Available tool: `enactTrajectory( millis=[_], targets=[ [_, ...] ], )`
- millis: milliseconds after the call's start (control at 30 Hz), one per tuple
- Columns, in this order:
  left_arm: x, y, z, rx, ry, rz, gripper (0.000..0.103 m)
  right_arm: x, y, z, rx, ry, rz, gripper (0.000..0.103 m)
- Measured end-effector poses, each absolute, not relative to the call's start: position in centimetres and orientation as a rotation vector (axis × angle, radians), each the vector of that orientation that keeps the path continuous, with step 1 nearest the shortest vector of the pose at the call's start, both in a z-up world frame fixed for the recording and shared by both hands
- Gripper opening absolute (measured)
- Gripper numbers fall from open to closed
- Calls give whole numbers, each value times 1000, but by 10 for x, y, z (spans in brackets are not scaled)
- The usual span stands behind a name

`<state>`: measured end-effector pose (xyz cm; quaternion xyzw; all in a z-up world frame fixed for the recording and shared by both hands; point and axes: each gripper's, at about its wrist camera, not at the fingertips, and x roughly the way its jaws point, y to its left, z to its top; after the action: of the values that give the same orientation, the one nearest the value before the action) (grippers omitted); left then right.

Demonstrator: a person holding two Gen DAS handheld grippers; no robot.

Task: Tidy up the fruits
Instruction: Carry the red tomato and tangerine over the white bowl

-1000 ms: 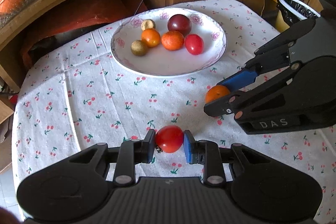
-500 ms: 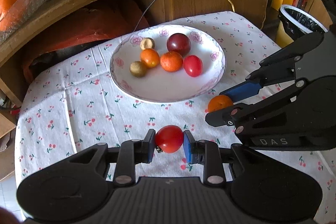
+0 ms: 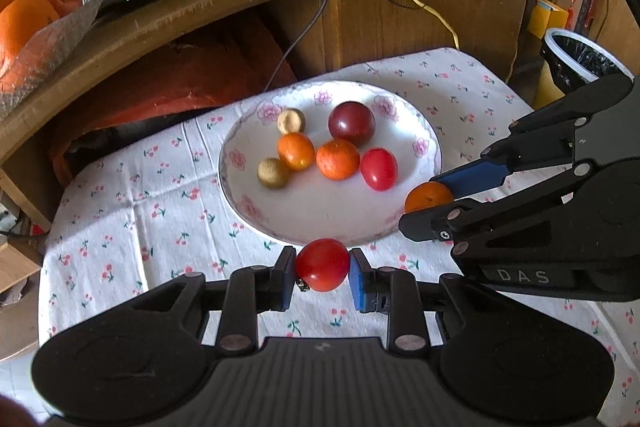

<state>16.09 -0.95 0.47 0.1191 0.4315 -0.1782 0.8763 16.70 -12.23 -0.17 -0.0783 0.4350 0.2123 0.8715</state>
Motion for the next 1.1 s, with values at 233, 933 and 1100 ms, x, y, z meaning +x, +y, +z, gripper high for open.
enactTrajectory(
  millis=[233, 933, 1100],
  targets=[
    [173, -14, 8, 237, 881, -360, 36, 176, -130, 1, -130, 895, 419, 26],
    [200, -18, -5, 218, 892, -339, 36, 203, -134, -12, -109, 899, 394, 26],
    [204, -18, -8, 214, 896, -332, 36, 207, -134, -15, -116, 896, 392, 26]
  ],
)
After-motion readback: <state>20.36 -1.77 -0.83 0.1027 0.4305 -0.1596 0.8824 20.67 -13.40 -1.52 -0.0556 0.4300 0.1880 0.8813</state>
